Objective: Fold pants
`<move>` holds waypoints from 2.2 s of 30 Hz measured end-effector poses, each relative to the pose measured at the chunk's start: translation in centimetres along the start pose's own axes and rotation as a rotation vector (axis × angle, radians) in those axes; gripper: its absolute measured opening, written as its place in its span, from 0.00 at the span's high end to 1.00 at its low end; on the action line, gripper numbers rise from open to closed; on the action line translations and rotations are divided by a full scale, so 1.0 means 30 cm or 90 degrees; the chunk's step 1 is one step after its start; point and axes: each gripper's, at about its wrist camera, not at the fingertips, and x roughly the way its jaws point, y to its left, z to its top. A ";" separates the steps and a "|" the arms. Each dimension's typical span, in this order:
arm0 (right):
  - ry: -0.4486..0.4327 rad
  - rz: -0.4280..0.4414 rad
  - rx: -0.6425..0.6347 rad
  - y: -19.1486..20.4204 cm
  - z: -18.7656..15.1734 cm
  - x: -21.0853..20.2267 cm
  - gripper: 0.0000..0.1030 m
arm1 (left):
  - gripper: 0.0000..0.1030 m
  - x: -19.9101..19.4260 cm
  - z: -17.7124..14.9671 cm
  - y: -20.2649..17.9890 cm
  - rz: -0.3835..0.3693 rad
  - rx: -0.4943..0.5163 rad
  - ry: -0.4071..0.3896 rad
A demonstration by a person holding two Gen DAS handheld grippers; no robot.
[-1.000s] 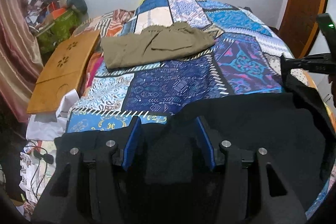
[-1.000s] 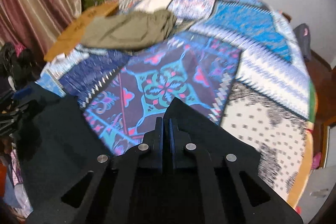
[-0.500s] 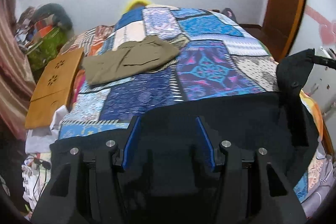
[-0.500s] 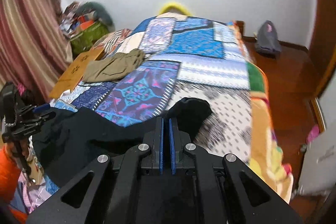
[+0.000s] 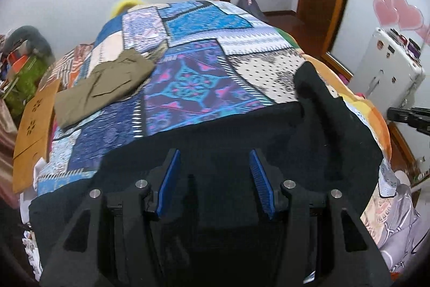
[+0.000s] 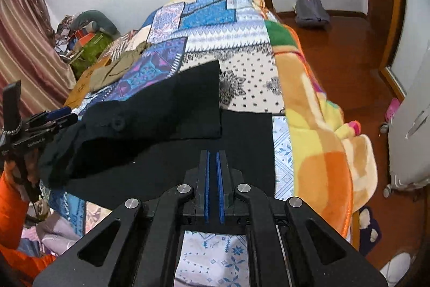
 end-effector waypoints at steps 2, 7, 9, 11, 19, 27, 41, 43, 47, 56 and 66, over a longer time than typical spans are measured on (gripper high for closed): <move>0.003 -0.001 0.000 -0.006 0.012 0.039 0.78 | 0.46 0.011 0.008 -0.023 -0.002 0.000 0.002; 0.003 -0.001 -0.022 -0.010 0.062 0.148 0.67 | 0.44 0.061 0.022 -0.038 -0.004 -0.006 0.020; 0.013 0.003 -0.026 -0.015 0.084 0.210 0.67 | 0.44 0.089 0.023 -0.035 -0.003 -0.010 0.033; 0.026 0.002 -0.020 -0.024 0.092 0.259 0.65 | 0.44 0.118 0.021 -0.027 -0.005 -0.016 0.047; 0.056 0.061 0.015 -0.034 0.070 0.342 0.70 | 0.39 0.180 0.002 -0.010 -0.015 -0.035 0.063; 0.033 0.074 0.020 -0.035 0.047 0.263 0.91 | 0.38 0.168 0.007 -0.009 -0.009 -0.039 0.063; -0.017 0.002 -0.019 -0.060 -0.036 -0.025 0.92 | 0.38 -0.008 0.030 -0.057 -0.015 -0.019 0.011; 0.007 0.002 0.003 -0.088 -0.074 -0.006 0.92 | 0.38 -0.006 0.029 -0.070 -0.015 -0.013 0.014; 0.032 0.001 0.035 -0.126 -0.146 0.018 0.92 | 0.38 0.004 0.032 -0.087 -0.018 -0.010 0.023; 0.077 0.022 0.080 -0.165 -0.177 0.089 0.87 | 0.38 0.055 0.110 -0.088 -0.018 0.016 0.035; 0.044 -0.016 0.055 -0.206 -0.078 0.010 0.59 | 0.60 0.213 0.197 -0.158 -0.075 0.104 0.091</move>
